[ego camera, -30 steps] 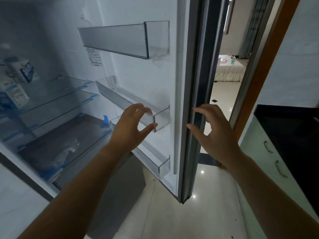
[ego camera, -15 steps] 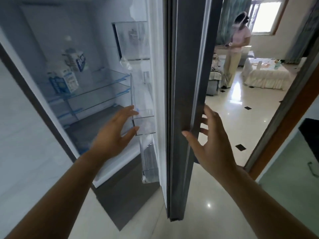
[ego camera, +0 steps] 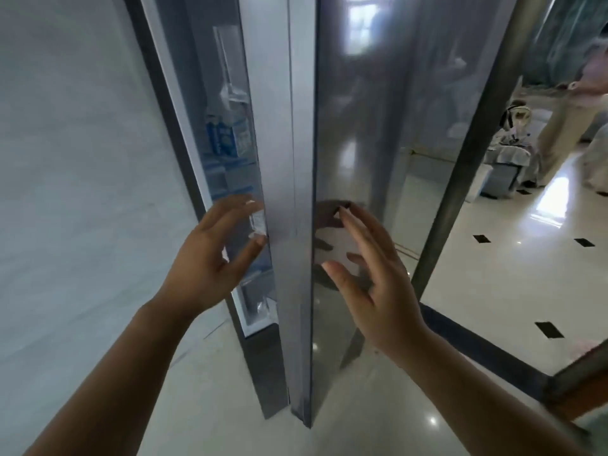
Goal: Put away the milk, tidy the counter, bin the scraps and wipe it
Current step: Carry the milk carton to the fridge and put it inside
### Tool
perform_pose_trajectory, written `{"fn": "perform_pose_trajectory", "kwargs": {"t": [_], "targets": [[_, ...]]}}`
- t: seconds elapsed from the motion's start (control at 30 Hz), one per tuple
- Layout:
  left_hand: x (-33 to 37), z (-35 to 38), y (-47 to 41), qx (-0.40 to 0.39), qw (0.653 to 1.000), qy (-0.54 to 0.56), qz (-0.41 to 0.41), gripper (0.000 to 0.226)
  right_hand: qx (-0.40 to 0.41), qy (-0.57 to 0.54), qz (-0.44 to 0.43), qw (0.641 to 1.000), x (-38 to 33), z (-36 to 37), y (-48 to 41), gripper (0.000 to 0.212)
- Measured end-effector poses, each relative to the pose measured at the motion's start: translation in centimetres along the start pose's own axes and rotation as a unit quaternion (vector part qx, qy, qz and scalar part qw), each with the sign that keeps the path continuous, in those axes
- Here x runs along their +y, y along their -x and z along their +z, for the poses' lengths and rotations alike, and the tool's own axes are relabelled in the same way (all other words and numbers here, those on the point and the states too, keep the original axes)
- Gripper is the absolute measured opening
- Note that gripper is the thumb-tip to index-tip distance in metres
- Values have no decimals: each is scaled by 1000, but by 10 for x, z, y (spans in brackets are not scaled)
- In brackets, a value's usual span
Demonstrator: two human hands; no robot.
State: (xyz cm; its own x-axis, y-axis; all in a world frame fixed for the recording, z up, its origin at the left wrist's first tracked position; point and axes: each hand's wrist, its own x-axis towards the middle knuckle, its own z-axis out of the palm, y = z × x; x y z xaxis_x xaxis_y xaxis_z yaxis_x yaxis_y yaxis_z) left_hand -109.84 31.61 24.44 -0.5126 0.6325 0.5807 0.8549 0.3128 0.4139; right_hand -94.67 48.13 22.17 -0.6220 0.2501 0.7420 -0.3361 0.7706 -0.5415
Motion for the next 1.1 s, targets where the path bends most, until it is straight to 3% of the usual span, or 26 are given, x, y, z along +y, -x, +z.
{"fn": "perform_pose_trajectory", "kwargs": {"t": [0.17,0.43,0.8,1.1], "targets": [[-35,-19,-11,60,997,29,-38,45,-5,43,-5,999,14,51,-48,65],[-92,-37,-43,39,997,54,-42,65,59,102,-49,992,51,115,-102,80],[-130,-27,-71,59,991,5,-124,66,16,175,-55,983,79,172,-144,72],[-119,-8,-60,126,967,-37,-220,59,20,119,-94,988,89,166,-144,61]]}}
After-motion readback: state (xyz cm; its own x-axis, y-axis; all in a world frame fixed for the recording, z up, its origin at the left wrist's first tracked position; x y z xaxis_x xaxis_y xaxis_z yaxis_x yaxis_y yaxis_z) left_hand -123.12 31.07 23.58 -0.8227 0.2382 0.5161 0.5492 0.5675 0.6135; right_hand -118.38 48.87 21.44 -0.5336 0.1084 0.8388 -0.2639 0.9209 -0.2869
